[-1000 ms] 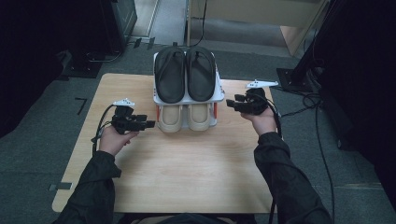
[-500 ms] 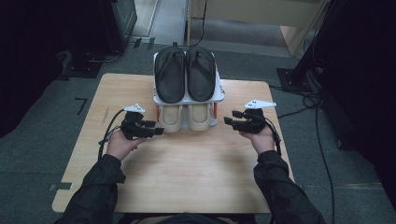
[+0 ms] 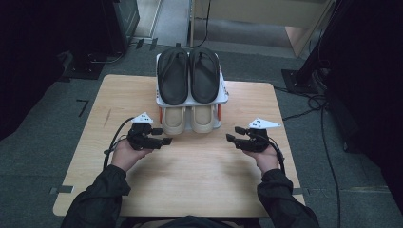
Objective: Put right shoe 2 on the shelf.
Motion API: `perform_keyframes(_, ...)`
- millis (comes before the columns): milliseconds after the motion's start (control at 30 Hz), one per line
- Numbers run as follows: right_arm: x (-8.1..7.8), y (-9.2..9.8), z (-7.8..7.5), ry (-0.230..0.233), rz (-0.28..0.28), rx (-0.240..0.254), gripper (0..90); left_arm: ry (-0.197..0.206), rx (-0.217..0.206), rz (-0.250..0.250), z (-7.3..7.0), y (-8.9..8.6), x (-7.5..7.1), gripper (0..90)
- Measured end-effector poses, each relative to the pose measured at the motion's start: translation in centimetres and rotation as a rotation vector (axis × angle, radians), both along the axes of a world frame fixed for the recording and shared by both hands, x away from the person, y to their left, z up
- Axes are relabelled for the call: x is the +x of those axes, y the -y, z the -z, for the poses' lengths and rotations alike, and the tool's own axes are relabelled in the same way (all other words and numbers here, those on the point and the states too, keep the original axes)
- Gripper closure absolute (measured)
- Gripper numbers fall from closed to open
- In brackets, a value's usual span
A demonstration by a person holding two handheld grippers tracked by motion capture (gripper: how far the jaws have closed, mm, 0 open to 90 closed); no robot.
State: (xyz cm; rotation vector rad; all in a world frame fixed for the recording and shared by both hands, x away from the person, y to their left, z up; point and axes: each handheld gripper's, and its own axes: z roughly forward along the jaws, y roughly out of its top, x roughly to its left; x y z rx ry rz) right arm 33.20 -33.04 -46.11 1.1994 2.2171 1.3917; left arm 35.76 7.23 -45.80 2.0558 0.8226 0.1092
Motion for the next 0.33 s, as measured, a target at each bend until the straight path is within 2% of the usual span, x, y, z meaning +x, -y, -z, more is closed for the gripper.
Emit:
perform_keyframes(67,-0.3,-0.3,0.5,-0.024,-0.014,0.021,41.5,0.04,-0.02,0.01,0.0,0.2,-0.6,31.6)
perform_keyframes(100,-0.3,-0.5,0.7,-0.018,-0.027,0.018,39.3,0.035,-0.029,0.011,0.2,0.4,-0.6,30.6)
perform_keyframes(167,-0.1,-0.8,1.0,0.003,-0.025,0.008,34.2,-0.008,-0.039,-0.005,0.7,0.5,-0.1,28.0)
perform_keyframes(233,0.3,-1.1,1.3,0.016,0.015,-0.03,27.7,-0.04,-0.005,-0.047,1.2,0.7,0.3,27.8)
perform_keyframes(267,0.5,-1.2,1.5,0.014,0.024,-0.044,27.4,-0.049,0.015,-0.053,1.2,0.9,0.3,29.3)
perform_keyframes(333,0.7,-1.3,1.8,-0.003,0.033,-0.055,26.5,-0.049,0.014,-0.032,1.2,1.3,0.2,40.2)
